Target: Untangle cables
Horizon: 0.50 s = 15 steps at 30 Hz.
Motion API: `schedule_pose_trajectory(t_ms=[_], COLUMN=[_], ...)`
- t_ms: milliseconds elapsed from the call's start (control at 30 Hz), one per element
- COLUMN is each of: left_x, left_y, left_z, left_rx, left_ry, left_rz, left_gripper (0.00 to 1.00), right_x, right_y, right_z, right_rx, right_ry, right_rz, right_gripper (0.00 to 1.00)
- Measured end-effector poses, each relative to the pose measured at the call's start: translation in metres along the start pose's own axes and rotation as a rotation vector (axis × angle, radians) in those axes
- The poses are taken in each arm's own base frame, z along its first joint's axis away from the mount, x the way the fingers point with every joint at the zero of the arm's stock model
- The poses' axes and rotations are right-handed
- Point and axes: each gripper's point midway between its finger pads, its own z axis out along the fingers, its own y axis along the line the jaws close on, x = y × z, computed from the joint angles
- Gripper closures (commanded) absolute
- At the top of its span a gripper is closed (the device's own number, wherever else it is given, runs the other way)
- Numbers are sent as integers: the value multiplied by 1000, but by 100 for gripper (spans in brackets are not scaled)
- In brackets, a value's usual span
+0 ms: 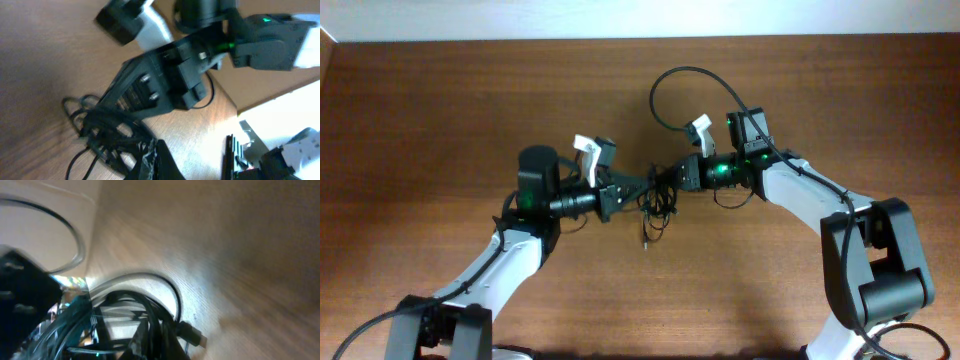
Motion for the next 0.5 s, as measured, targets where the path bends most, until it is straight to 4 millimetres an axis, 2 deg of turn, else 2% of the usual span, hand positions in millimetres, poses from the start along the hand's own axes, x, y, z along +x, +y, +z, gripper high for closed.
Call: schedule_pose_trajectory(t_ms=[33, 100, 133, 167, 200, 233, 267, 300, 333, 367, 400, 433, 467, 500], left_x=[-15, -23, -23, -20, -13, 0, 16, 36, 45, 64, 66, 70, 71, 72], left_y=[-9, 8, 24, 42, 59, 79, 100, 114, 118, 124, 125, 122, 117, 112], left_z=[3, 3, 1, -2, -7, -15, -31, -44, -50, -61, -63, -61, -56, -52], left_rx=[25, -70, -153, -249, -342, -465, -615, -738, -785, -868, -881, -867, -828, -792], left_ry=[-47, -96, -122, -148, -154, -151, -139, -106, -88, -45, -42, -22, -8, 6], left_rz=[40, -80, -178, -275, -352, -432, -506, -571, -588, -639, -641, -656, -666, -676], left_gripper=[100, 100, 100, 75, 26, 18, 1, 1, 1, 1, 1, 1, 1, 9], right_x=[9, 17, 22, 27, 33, 38, 41, 39, 38, 34, 32, 27, 23, 10], right_y=[0, -4, -7, -10, -16, -27, -39, -41, -41, -40, -40, -36, -31, -12], right_z=[1, 6, 11, 17, 19, 17, 16, 16, 16, 17, 17, 19, 21, 26], right_rx=[8, 55, 96, 144, 193, 258, 301, 305, 305, 299, 297, 275, 242, 130], right_ry=[33, 59, 74, 89, 106, 114, 117, 113, 108, 94, 89, 71, 59, 22], right_rz=[34, 47, 36, 24, 26, 36, 42, 37, 31, 13, 6, -15, -35, -115], right_gripper=[96, 96, 96, 96, 96, 96, 95, 93, 89, 88, 89, 96, 96, 96])
